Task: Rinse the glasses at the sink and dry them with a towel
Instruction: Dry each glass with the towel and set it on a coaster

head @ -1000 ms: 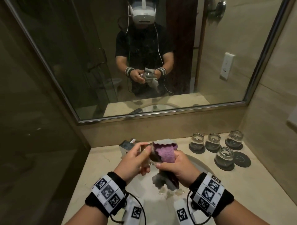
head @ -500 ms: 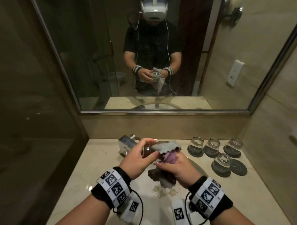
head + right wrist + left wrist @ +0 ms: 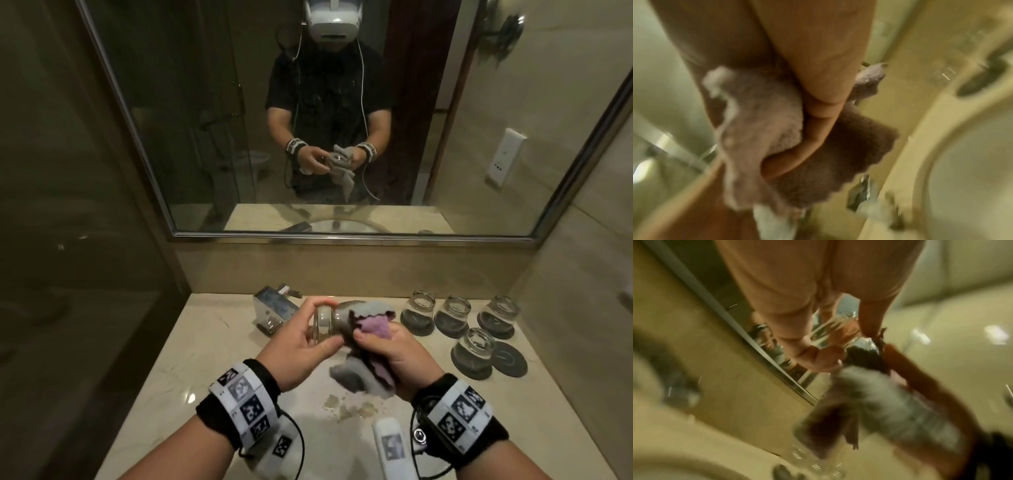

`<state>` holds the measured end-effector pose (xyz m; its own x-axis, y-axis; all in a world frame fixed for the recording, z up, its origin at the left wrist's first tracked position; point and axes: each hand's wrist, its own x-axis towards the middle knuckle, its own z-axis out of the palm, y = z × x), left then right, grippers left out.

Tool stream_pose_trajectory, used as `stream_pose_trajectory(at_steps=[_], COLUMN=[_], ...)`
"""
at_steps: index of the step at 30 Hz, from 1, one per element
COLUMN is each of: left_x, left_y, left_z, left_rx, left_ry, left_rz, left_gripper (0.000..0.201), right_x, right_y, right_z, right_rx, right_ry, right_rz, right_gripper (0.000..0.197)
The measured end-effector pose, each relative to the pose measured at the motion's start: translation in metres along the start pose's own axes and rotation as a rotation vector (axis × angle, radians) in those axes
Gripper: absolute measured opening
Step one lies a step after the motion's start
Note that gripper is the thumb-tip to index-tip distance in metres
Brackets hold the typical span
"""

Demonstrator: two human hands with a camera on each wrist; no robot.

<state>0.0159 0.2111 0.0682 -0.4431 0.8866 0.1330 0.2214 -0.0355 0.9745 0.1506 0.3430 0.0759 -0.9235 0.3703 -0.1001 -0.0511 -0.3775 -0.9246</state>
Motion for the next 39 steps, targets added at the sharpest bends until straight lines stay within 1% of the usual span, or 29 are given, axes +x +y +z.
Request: stream_pose_trajectory(at_steps=[1,2,3,5,6,7,9,10,11,13,14,15,16,17,18,19,22,23,24,25,26,27,28,29,31,33,35,36,39], left_x=[-0.001,-0.001,0.000,0.005,0.008,0.010,0.009,0.008,0.007,0.007,0.007,0.007,0.007,0.007,0.006,0.006,0.004,0.003,0.002,0.001,0.000,0.000,-0.001,-0.002,-0.001,-0.002,-0.003,-0.004,-0.004], left_y=[0.000,0.001,0.007,0.015,0.015,0.014,0.012,0.012,0.010,0.012,0.011,0.012,0.011,0.011,0.013,0.013,0.012,0.011,0.009,0.007,0.007,0.007,0.007,0.008,0.008,0.010,0.013,0.015,0.017], left_z=[0.000,-0.001,0.000,0.001,0.001,0.001,0.000,-0.002,-0.003,-0.003,-0.002,-0.002,-0.003,-0.005,-0.007,-0.008,-0.010,-0.010,-0.010,-0.009,-0.007,-0.005,-0.003,-0.001,0.000,0.000,0.000,0.000,0.000], left_rx=[0.044,0.051,0.002,-0.235,-0.287,-0.237,0.037,0.162,0.236,0.216,0.189,0.162,0.132,0.093,0.048,0.003,-0.065,-0.070,-0.075,-0.081,-0.088,-0.094,-0.101,-0.108,-0.091,-0.075,-0.087,-0.096,-0.117], left_ry=[-0.030,-0.041,-0.037,0.009,0.031,0.050,0.059,0.035,0.017,0.041,0.074,0.119,0.165,0.203,0.226,0.235,0.227,0.226,0.223,0.215,0.205,0.192,0.183,0.177,0.167,0.150,0.138,0.135,0.136], left_rz=[0.035,0.021,-0.044,-0.256,-0.298,-0.273,-0.098,-0.008,0.044,0.069,0.057,0.039,0.020,-0.004,-0.037,-0.073,-0.142,-0.153,-0.166,-0.178,-0.183,-0.183,-0.180,-0.176,-0.170,-0.164,-0.163,-0.167,-0.170], left_gripper=[0.043,0.045,0.046,0.052,0.052,0.046,0.036,0.037,0.040,0.043,0.043,0.042,0.040,0.036,0.033,0.033,0.039,0.038,0.035,0.033,0.032,0.031,0.031,0.030,0.029,0.028,0.026,0.026,0.028], right_x=[0.000,-0.001,-0.001,-0.002,-0.003,-0.003,-0.004,-0.004,-0.004,-0.004,-0.005,-0.006,-0.008,-0.010,-0.013,-0.016,-0.027,-0.029,-0.031,-0.032,-0.031,-0.033,-0.031,-0.031,-0.029,-0.027,-0.025,-0.024,-0.030], right_y=[-0.001,-0.002,-0.002,0.000,0.001,0.002,-0.001,-0.004,-0.006,-0.012,-0.015,-0.017,-0.021,-0.027,-0.033,-0.040,-0.064,-0.072,-0.078,-0.083,-0.085,-0.089,-0.088,-0.088,-0.090,-0.093,-0.099,-0.100,-0.107], right_z=[-0.002,-0.003,-0.003,0.001,0.003,0.003,0.006,0.006,0.004,0.002,0.000,-0.004,-0.008,-0.011,-0.013,-0.012,-0.006,-0.005,-0.004,-0.002,-0.002,0.000,-0.002,-0.002,-0.002,-0.004,-0.006,-0.008,-0.006], right_rx=[0.067,0.084,0.051,-0.063,-0.073,-0.058,0.051,0.145,0.252,0.346,0.304,0.249,0.170,0.078,-0.058,-0.267,-1.090,-1.288,-1.419,-1.482,-1.490,-1.482,-1.472,-1.506,-1.702,-1.784,-1.719,-1.694,-1.530], right_ry=[0.004,0.005,0.022,0.066,0.069,0.063,0.010,-0.026,-0.056,-0.083,-0.087,-0.089,-0.080,-0.073,-0.052,-0.054,-0.133,-0.154,-0.179,-0.197,-0.206,-0.235,-0.273,-0.316,-0.382,-0.384,-0.391,-0.401,-0.485], right_rz=[-0.009,-0.027,-0.054,-0.102,-0.102,-0.095,-0.053,-0.020,0.005,0.012,0.015,0.030,0.072,0.123,0.149,0.163,0.153,0.145,0.126,0.118,0.103,0.088,0.068,0.042,0.029,-0.043,-0.156,-0.176,-0.155], right_gripper=[0.028,0.025,0.022,0.016,0.016,0.017,0.026,0.033,0.041,0.045,0.047,0.057,0.070,0.078,0.075,0.063,0.010,0.009,0.016,0.018,0.013,0.014,0.027,0.035,0.030,0.027,0.026,0.026,0.037])
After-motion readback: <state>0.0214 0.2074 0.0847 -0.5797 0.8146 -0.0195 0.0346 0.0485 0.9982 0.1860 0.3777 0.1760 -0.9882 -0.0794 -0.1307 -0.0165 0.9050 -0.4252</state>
